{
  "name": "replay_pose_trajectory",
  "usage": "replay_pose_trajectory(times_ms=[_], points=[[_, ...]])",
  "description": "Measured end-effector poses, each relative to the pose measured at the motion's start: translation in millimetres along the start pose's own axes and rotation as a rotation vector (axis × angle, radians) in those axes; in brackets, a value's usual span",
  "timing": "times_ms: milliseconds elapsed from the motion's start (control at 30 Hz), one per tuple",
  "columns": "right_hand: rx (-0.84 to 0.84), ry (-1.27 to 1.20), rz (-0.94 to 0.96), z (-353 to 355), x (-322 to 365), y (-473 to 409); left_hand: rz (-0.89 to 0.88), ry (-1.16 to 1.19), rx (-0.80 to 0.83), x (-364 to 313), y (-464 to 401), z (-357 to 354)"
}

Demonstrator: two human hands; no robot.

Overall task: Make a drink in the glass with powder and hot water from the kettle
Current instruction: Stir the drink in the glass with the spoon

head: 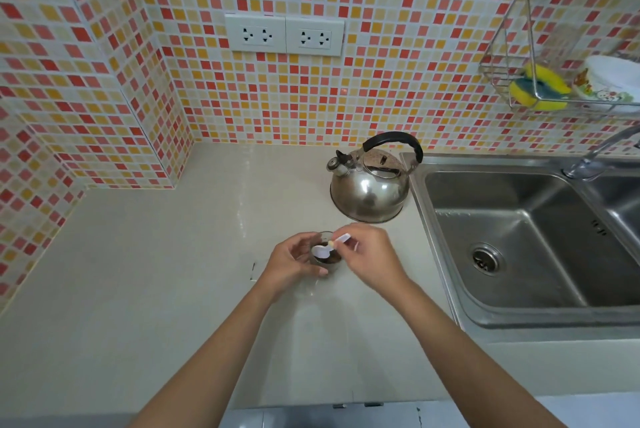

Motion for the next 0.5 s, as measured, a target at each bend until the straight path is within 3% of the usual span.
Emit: replay_pose_trajectory(times_ms=[200,400,500], points=[[0.106,0.24,0.031,-18,-13,-12,0.0,-0.017,0.017,-1,-1,1],[0.09,0.046,-0.104,-21,-18,-14,-0.001,-0.028,0.021,-1,-1,3],[0.088,0.103,-0.077,-21,-17,-18,-0.003,-0.029,0.028,-3,0,2]])
Point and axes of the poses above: each hand's wrist, its own y-axis away from the middle knuckle, its own z-axis out of the back of the hand, x = y × z, the point moved 3 cm from there along -y, towards the middle knuckle, and after that the axes turned 2 degrees about -y, right-handed, at the moved point
